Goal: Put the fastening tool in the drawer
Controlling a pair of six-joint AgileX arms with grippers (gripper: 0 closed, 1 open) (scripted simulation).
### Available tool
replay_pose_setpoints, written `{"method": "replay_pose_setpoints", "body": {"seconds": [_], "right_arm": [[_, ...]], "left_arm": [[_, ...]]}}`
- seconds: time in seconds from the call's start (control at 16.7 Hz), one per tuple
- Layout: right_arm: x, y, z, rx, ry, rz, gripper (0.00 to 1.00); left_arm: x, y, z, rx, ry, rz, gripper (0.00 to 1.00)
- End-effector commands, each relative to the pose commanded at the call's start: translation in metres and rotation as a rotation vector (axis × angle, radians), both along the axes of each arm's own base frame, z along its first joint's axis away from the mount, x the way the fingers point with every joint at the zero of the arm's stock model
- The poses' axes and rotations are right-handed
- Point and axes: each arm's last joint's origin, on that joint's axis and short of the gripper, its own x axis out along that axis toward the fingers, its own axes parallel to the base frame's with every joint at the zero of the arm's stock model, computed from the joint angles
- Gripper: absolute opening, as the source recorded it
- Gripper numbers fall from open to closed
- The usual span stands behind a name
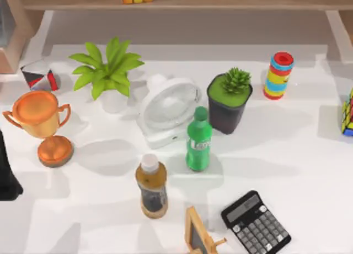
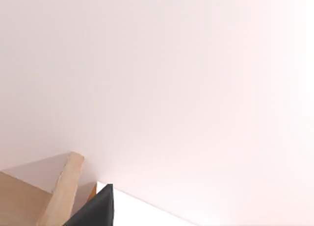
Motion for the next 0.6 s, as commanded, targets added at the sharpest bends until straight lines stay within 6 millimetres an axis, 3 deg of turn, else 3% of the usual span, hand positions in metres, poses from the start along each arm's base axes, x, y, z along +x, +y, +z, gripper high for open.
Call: {"method": "replay_pose_setpoints", "body": {"seconds": [0.3,0.6], "right_arm": [[-0.054,0.017,-0.028,-0.123,-0.264,0.030,1.00],[-0.086,0.024,-0.068,-0.246,-0.458,0.003,1.00]], "left_arm": [[0.000,0.000,0.000,0.000,0.000,0.000,1.00],[0.000,0.000,0.000,0.000,0.000,0.000,1.00]]}}
